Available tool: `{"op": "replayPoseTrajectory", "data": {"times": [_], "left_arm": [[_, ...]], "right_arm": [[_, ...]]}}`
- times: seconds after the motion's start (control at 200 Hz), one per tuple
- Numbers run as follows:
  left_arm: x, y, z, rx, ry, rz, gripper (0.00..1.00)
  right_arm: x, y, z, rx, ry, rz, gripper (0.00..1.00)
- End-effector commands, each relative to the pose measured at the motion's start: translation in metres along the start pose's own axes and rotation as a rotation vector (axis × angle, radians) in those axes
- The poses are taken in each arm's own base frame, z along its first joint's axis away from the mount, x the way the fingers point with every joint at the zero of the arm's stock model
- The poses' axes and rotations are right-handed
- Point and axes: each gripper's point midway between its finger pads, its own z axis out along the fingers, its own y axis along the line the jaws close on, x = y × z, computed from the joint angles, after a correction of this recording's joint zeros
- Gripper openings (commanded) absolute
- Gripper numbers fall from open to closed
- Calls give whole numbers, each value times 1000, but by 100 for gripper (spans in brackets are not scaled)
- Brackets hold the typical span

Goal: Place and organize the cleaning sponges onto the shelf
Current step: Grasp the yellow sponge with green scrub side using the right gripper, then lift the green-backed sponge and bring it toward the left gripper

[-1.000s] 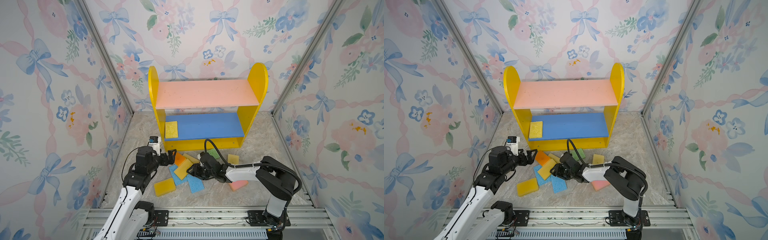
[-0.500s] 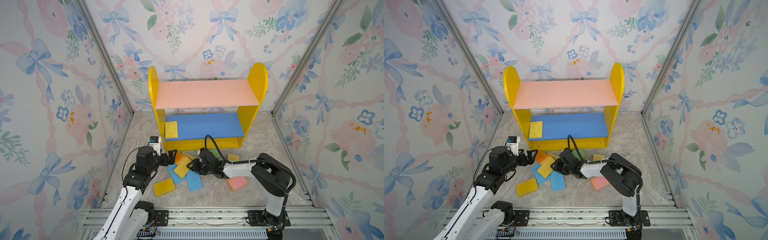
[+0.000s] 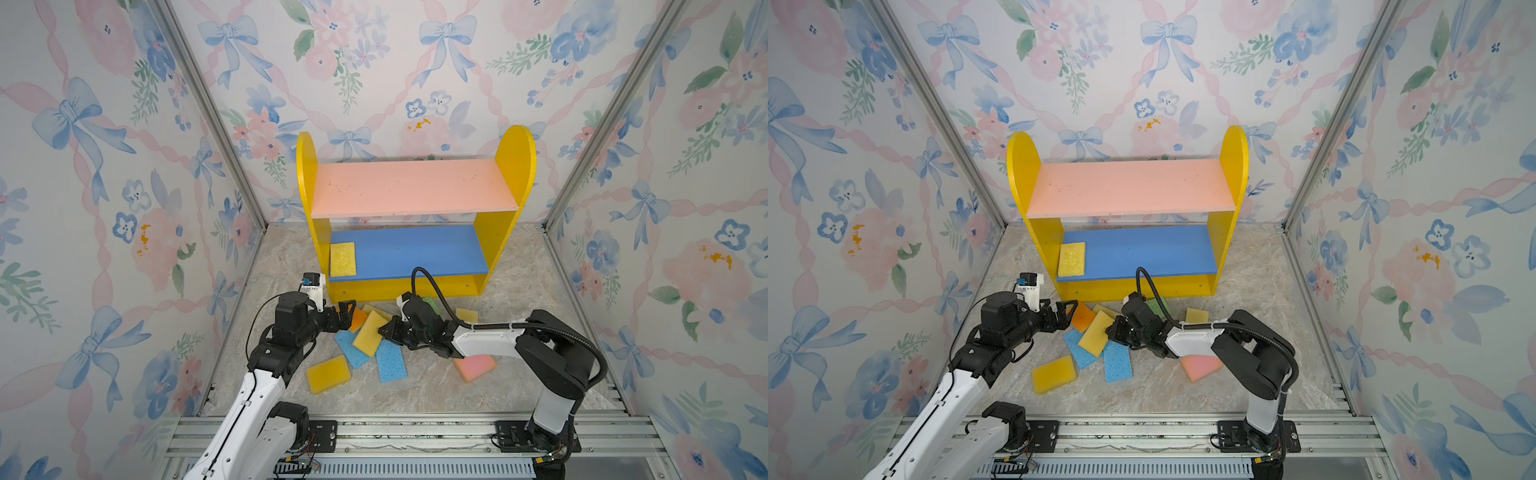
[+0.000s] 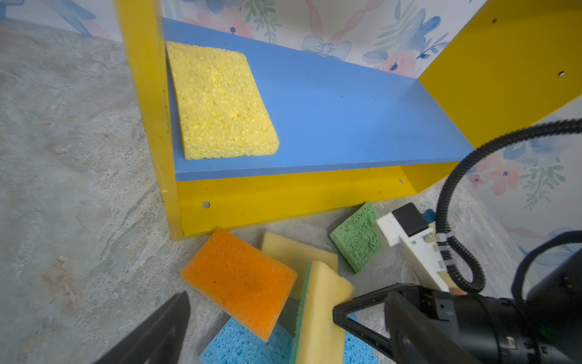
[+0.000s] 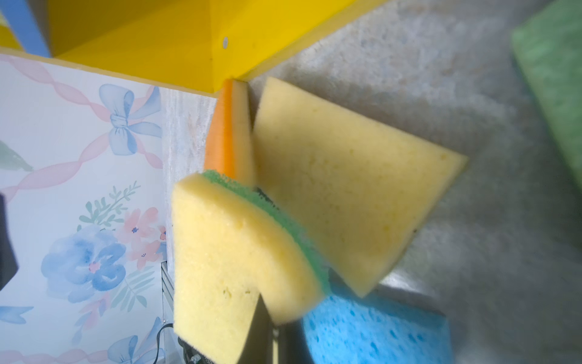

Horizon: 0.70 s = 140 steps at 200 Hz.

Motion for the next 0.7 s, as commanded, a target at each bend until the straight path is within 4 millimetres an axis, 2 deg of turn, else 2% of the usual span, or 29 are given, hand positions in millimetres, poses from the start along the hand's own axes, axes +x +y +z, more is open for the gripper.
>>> {"op": "replayPoseTrajectory", "data": {"times": [0.0,0.03,0.055,0.135,0.21,0.38,0.54,0.695], "left_arm": [[7,-14,6,85,36,13,98],[10,-20,8,126,56,6,98],[12,-27,9,168,72,-3,98],[21,-50,12,309,135,-43,98],[25,-63,13,381,174,-62,98],[13,-83,3,492,137,-100,98],[12,-98,0,599,139,-212,98],[18,-108,1,659,166,-273,96]], "right_arm": [[-14,13,-27,-28,-24,-115,1],[-13,10,-30,-20,-7,-134,1],[-17,19,-40,-39,-11,-159,1],[-17,27,-57,-41,34,-231,1],[-17,30,-72,-2,75,-304,1],[-15,43,-105,66,157,-480,1],[-18,54,-122,93,186,-566,1],[-16,65,-130,78,223,-633,2]]}}
